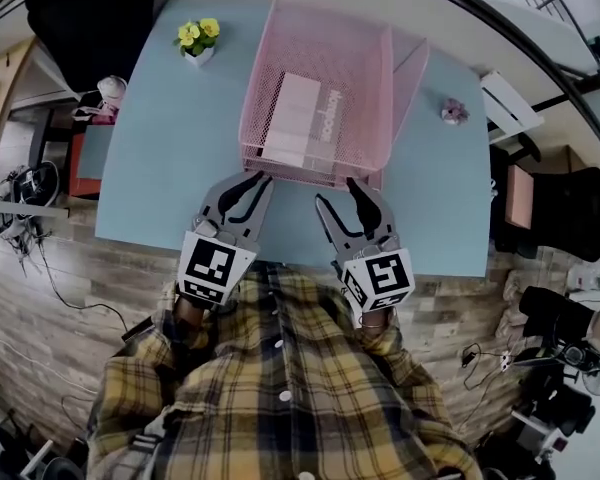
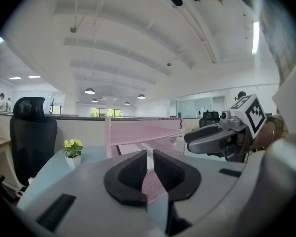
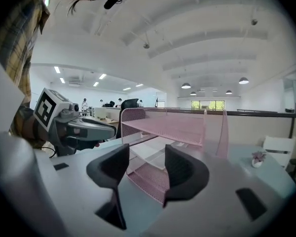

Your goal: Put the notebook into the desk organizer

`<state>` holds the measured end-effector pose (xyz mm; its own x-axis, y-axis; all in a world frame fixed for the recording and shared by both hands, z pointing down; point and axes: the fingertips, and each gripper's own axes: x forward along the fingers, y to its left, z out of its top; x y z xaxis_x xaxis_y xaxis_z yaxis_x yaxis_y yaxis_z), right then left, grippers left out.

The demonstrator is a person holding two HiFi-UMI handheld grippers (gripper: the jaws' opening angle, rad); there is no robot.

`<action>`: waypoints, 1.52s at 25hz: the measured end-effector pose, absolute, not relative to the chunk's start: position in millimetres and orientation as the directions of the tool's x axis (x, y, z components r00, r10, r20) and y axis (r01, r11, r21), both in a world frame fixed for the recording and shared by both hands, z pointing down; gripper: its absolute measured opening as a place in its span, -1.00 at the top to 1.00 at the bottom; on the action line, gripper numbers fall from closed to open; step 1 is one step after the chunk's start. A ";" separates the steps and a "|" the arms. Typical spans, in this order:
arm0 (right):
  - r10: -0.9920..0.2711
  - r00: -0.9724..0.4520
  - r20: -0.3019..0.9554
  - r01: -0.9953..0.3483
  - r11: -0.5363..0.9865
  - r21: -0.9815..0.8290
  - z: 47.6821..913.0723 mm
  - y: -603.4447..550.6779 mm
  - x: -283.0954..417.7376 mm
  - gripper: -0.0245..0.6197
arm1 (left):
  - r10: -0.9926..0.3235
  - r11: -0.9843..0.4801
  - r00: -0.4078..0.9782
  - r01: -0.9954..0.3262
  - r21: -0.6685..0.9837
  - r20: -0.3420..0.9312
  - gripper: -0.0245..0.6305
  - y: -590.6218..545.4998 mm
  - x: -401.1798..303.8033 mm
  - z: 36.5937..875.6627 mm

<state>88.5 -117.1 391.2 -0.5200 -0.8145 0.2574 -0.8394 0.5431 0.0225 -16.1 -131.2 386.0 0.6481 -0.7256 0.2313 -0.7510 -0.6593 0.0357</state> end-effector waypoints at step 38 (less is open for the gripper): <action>-0.841 -0.485 0.240 -0.874 0.464 -0.142 398.6 -82.4 125.9 0.92 | -0.704 -0.639 0.667 -0.744 0.194 0.242 0.95 -99.7 -32.0 400.5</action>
